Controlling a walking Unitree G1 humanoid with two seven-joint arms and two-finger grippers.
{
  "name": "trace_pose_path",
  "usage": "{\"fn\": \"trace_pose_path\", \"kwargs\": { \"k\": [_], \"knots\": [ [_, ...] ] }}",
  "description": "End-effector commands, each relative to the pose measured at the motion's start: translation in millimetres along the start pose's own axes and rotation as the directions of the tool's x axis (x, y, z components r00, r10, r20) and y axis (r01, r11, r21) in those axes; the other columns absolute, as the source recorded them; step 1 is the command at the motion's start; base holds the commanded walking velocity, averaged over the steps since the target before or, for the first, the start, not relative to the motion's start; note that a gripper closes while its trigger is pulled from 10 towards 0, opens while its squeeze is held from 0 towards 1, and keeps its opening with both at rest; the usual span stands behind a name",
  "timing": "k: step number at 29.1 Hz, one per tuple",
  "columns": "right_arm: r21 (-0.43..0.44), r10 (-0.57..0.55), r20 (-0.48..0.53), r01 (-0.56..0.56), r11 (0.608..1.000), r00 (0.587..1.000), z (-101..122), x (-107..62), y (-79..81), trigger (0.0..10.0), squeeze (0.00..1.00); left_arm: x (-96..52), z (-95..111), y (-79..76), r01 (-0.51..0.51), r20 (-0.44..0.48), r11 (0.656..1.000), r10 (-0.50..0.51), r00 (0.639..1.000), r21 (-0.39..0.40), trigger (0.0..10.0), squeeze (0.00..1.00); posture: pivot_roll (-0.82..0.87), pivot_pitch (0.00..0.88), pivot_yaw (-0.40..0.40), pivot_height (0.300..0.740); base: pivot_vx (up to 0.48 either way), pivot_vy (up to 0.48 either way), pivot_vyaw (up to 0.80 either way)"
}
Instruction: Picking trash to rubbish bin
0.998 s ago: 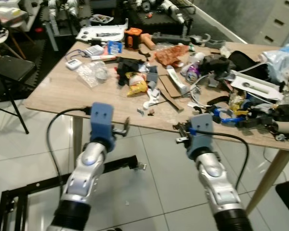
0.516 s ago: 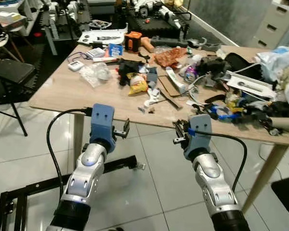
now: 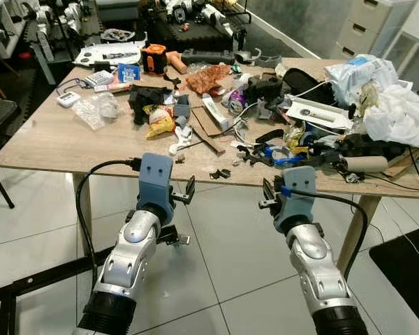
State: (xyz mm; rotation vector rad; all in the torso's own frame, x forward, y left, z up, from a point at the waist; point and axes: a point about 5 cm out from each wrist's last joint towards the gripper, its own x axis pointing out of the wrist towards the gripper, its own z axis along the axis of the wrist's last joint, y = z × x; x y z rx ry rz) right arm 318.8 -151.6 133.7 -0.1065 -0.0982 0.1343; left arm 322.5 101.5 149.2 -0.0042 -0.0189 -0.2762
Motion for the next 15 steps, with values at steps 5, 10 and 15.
{"fn": "trace_pose_path", "kwargs": {
  "k": [5,10,15],
  "knots": [
    [-0.01,-0.01,-0.022,0.01,1.0,1.0,-2.7,-0.3,-0.1,10.0,0.0,-1.3,-8.0,2.9,-0.017,-0.034,1.0,0.017,0.999,-0.001,10.0,0.0,-0.05,0.123,0.007,0.74,0.0,0.0,0.0],
    [-0.081,-0.027,-0.031,0.025,0.996,0.999,-1.3,4.5,1.5,10.0,0.0,-1.7,-7.4,4.4,-0.024,-0.03,1.0,0.024,0.999,0.003,10.0,0.0,-0.06,0.128,0.005,0.74,0.0,0.0,0.0],
    [-0.033,-0.052,0.005,0.052,0.998,0.999,5.1,6.1,0.1,10.0,0.0,-1.7,-6.6,4.0,-0.022,-0.022,1.0,0.022,0.999,0.009,10.0,0.0,-0.06,0.129,0.005,0.74,0.0,0.0,0.0]
  ]
}}
